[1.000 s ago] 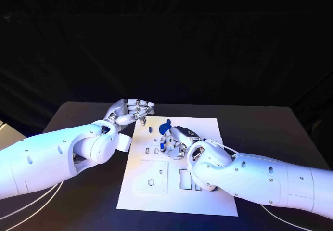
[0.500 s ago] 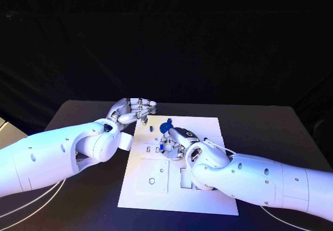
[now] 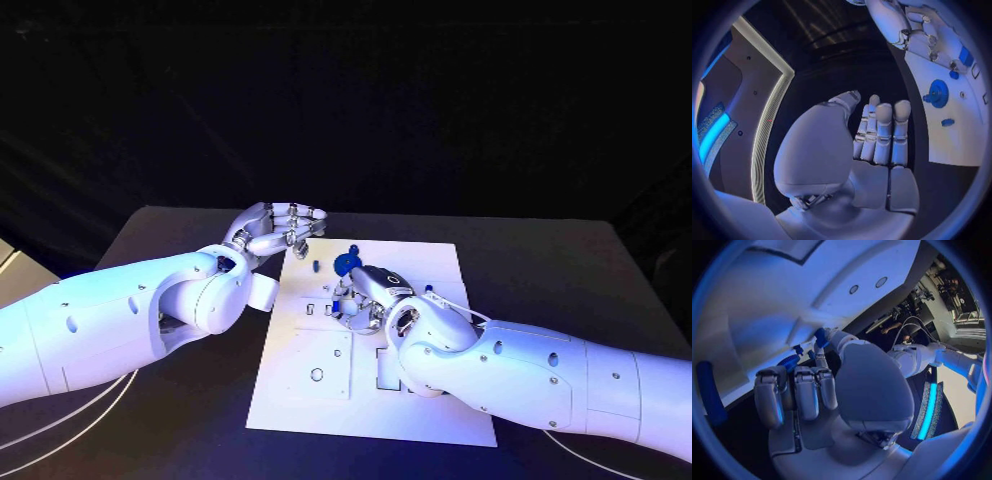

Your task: Assemble the parts on the task board

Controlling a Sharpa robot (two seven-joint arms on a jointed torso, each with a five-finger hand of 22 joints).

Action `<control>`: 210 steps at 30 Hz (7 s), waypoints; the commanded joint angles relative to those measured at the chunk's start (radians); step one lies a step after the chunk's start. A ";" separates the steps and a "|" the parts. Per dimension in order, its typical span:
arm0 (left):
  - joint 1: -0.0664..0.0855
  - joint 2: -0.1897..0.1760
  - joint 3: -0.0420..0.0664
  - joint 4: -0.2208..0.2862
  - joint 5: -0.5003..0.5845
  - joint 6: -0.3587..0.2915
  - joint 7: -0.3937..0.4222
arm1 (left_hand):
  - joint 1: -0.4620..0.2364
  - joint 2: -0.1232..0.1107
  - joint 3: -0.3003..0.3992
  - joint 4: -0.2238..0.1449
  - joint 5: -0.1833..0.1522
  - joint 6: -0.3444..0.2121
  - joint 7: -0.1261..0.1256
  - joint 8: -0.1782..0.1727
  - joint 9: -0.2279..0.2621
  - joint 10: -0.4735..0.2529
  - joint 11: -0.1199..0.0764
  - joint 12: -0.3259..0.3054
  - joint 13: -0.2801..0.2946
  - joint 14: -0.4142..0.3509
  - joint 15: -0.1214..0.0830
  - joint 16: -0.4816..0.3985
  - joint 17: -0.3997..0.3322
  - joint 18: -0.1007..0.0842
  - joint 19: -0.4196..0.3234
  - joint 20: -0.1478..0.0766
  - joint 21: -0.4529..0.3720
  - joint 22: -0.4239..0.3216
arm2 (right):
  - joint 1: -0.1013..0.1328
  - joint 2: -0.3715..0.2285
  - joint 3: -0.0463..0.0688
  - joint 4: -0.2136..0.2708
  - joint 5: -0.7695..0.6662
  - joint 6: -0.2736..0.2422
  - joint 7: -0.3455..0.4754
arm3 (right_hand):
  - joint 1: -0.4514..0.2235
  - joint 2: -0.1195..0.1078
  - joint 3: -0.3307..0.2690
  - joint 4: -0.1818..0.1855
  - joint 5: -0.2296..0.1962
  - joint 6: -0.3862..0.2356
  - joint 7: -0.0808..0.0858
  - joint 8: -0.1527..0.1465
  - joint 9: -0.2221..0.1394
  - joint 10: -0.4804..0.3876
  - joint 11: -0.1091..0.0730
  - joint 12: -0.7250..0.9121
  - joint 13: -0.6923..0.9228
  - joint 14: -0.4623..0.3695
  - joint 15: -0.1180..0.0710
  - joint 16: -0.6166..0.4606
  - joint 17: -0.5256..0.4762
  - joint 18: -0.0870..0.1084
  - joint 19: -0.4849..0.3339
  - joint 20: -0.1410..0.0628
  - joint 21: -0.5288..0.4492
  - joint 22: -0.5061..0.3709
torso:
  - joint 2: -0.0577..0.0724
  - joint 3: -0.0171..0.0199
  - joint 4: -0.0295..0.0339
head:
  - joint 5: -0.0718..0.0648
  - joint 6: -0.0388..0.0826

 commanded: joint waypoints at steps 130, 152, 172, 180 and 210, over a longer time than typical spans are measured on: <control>0.064 0.218 -0.014 -0.180 -0.822 0.585 -0.946 | -0.267 0.142 -0.153 0.069 0.004 -0.018 -0.084 0.335 0.257 0.183 -0.079 0.830 0.681 0.369 -0.071 0.407 0.674 -0.112 0.403 -0.063 0.252 0.453 | 0.127 -0.421 0.023 0.203 0.604 -0.078 0.397 | 0.029 0.034 -0.392 0.108 -0.107 -0.118 0.039 -0.035 -0.039 0.043 0.029 -0.076 0.200 0.103 0.025 0.002 0.260 -0.003 0.097 0.025 -0.009 0.255 | -0.045 0.0139 -0.0330 | 0.045 -0.021; 0.064 0.194 -0.015 -0.162 -0.721 0.500 -0.927 | -0.138 0.084 0.283 -0.009 0.001 -0.031 -0.104 0.420 0.429 0.209 -0.098 0.825 0.700 0.373 -0.087 0.405 0.684 -0.113 0.407 -0.077 0.254 0.465 | 0.127 -0.420 0.023 0.193 0.596 -0.049 0.374 | 0.030 0.038 -0.391 0.106 -0.108 -0.116 0.038 -0.034 -0.038 0.042 0.029 -0.077 0.199 0.103 0.025 0.002 0.259 -0.002 0.096 0.025 -0.013 0.253 | -0.045 0.0143 -0.0323 | 0.048 -0.024; 0.062 0.171 -0.023 -0.121 -0.852 0.467 -0.935 | -0.291 0.026 0.491 -0.131 0.009 -0.004 -0.120 0.460 0.493 0.257 -0.115 0.852 0.753 0.378 -0.102 0.409 0.696 -0.116 0.420 -0.090 0.260 0.481 | 0.126 -0.421 0.023 0.186 0.595 -0.041 0.372 | 0.025 0.039 -0.392 0.108 -0.108 -0.115 0.038 -0.033 -0.038 0.042 0.029 -0.077 0.199 0.103 0.025 0.001 0.258 -0.002 0.095 0.025 -0.013 0.253 | -0.044 0.0141 -0.0321 | 0.055 -0.035; 0.060 0.177 -0.032 -0.119 -0.916 0.454 -0.931 | -0.297 0.024 0.501 -0.140 0.009 -0.002 -0.121 0.461 0.494 0.259 -0.116 0.853 0.755 0.378 -0.103 0.409 0.696 -0.117 0.423 -0.090 0.262 0.484 | 0.126 -0.421 0.023 0.185 0.594 -0.040 0.372 | 0.022 0.040 -0.393 0.108 -0.108 -0.115 0.038 -0.033 -0.038 0.041 0.029 -0.077 0.198 0.103 0.025 0.001 0.258 -0.002 0.095 0.025 -0.014 0.253 | -0.043 0.0134 -0.0332 | 0.057 -0.037; 0.045 0.172 -0.040 -0.094 -0.965 0.481 -0.930 | -0.301 0.021 0.513 -0.151 0.009 0.001 -0.121 0.461 0.495 0.260 -0.116 0.851 0.753 0.379 -0.103 0.410 0.700 -0.118 0.425 -0.091 0.263 0.488 | 0.125 -0.418 0.023 0.182 0.593 -0.033 0.370 | 0.021 0.041 -0.394 0.109 -0.109 -0.114 0.038 -0.033 -0.038 0.042 0.029 -0.077 0.199 0.103 0.025 0.001 0.258 -0.002 0.095 0.025 -0.014 0.253 | -0.045 0.0137 -0.0332 | 0.060 -0.041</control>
